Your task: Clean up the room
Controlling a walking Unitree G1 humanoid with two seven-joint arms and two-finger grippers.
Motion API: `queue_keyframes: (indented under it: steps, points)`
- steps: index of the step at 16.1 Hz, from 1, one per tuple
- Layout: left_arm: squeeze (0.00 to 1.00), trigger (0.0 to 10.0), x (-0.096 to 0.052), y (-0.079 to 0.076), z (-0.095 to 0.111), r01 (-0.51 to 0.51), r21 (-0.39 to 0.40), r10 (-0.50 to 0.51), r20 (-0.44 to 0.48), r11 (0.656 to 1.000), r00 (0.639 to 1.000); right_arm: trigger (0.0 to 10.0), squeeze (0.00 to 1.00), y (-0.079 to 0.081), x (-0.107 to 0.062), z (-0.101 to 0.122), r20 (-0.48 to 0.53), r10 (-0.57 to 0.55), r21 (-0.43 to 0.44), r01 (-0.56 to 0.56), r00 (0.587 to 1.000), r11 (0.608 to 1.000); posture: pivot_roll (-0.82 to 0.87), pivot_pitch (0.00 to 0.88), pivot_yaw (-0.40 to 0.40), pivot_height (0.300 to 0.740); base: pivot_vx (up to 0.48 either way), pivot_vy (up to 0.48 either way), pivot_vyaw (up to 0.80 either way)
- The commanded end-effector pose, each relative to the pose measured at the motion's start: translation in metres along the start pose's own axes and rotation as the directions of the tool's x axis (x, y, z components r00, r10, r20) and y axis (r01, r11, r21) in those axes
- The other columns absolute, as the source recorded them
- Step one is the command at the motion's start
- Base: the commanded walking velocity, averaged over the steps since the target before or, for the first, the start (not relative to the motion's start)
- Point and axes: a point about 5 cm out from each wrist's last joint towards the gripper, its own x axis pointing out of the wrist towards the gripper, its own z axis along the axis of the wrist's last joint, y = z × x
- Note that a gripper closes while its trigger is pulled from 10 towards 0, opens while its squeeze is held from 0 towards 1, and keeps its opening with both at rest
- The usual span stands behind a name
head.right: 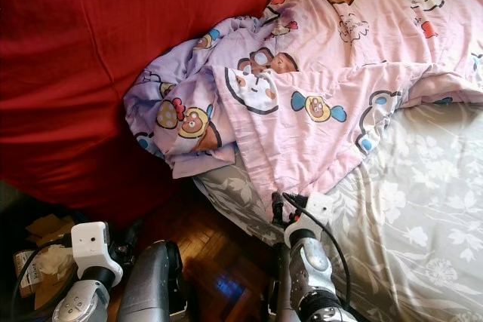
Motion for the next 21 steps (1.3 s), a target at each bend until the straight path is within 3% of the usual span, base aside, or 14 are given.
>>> queue_keyframes:
  steps: [1,3,19,20,21]
  points:
    - [0.0,10.0,-0.006,0.006,-0.01,-0.021,0.027,0.022,-0.037,0.999,0.999,10.0,0.0,-0.011,-0.009,-0.023,-0.107,-0.07,0.104,0.081,0.992,0.991,0.11,0.251,-0.021,0.594,0.0,0.0,0.0]
    - [0.0,10.0,-0.008,0.007,-0.01,-0.02,0.032,0.021,-0.037,0.999,0.999,10.0,0.0,-0.011,-0.009,-0.025,-0.112,-0.072,0.143,0.088,0.991,0.986,0.12,0.254,-0.017,0.594,0.0,0.0,0.0]
    - [0.0,10.0,-0.009,0.007,-0.009,-0.018,0.034,0.02,-0.036,0.999,0.999,10.0,0.0,-0.011,-0.008,-0.024,-0.113,-0.065,0.162,0.083,0.992,0.983,0.13,0.257,-0.015,0.594,0.0,0.0,0.0]
    - [0.0,10.0,-0.007,0.008,-0.008,-0.011,0.051,0.012,-0.034,0.999,0.999,10.0,0.0,0.003,-0.004,-0.022,-0.12,0.068,0.263,-0.035,0.99,0.964,0.14,0.249,-0.004,0.594,0.0,0.0,0.0]
    - [0.0,10.0,-0.007,0.009,-0.007,-0.01,0.058,0.012,-0.034,0.998,0.999,10.0,0.0,0.01,-0.003,-0.02,-0.115,0.133,0.295,-0.094,0.984,0.951,0.13,0.251,-0.005,0.594,0.0,0.0,0.0]
